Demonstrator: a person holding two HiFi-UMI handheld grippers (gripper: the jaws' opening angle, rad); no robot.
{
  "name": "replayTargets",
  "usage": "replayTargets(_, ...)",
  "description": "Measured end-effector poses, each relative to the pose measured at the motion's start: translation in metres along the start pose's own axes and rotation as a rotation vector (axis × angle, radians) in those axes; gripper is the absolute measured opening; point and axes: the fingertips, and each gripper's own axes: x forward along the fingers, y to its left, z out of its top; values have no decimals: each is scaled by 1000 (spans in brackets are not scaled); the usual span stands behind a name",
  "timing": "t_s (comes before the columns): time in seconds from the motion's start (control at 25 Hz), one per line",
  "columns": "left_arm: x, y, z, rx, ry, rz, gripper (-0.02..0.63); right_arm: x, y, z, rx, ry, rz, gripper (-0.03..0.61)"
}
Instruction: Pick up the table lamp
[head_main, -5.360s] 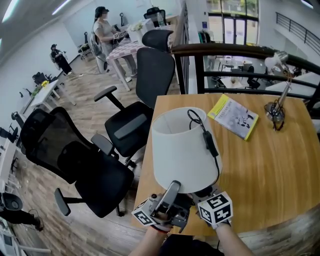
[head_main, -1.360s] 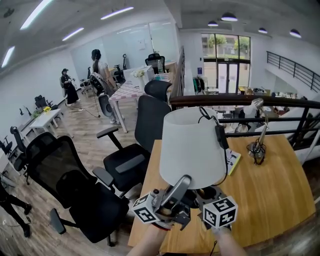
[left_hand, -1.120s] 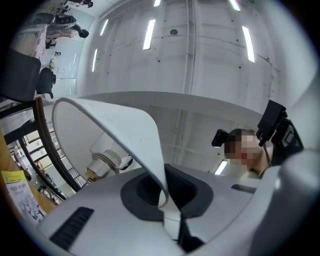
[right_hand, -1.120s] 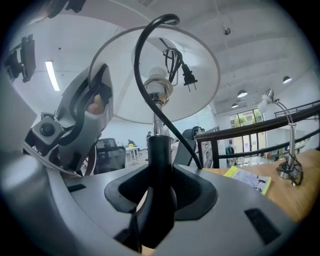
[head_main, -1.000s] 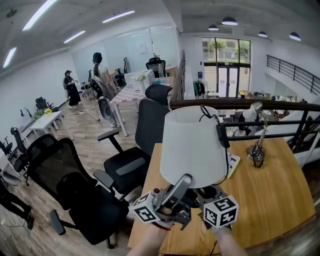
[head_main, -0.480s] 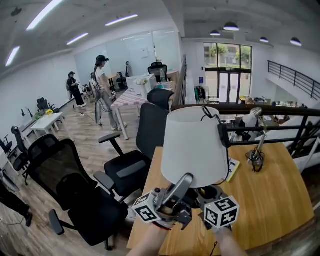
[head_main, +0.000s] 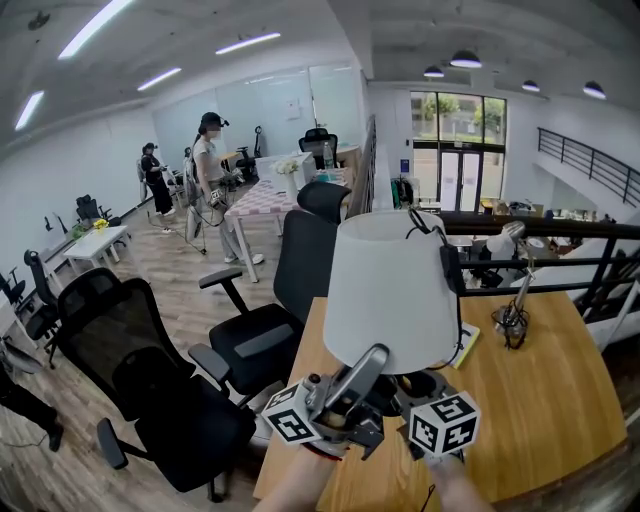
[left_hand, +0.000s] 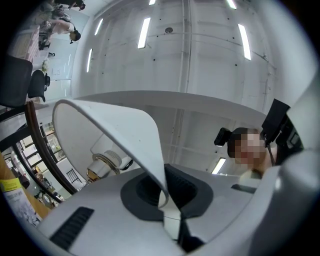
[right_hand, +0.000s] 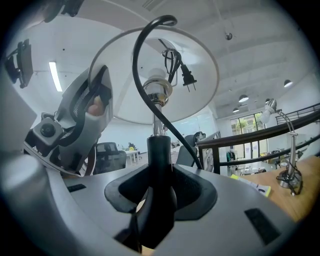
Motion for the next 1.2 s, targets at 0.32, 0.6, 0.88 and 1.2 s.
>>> replayTargets(0.32, 6, -3, 5, 10, -6, -7, 11, 0, 1, 9, -9, -11, 2, 149)
replayTargets(0.6, 8, -6, 9, 14, -10, -8, 11, 0, 3, 15, -16, -18, 2, 149)
replayTargets(0.88, 10, -7, 10, 18, -8, -9, 11, 0, 4, 18, -17, -24, 5, 149)
replayTargets(1.2, 10, -9, 8, 19, 0, -5, 11, -1, 4, 17, -12, -27, 7, 149)
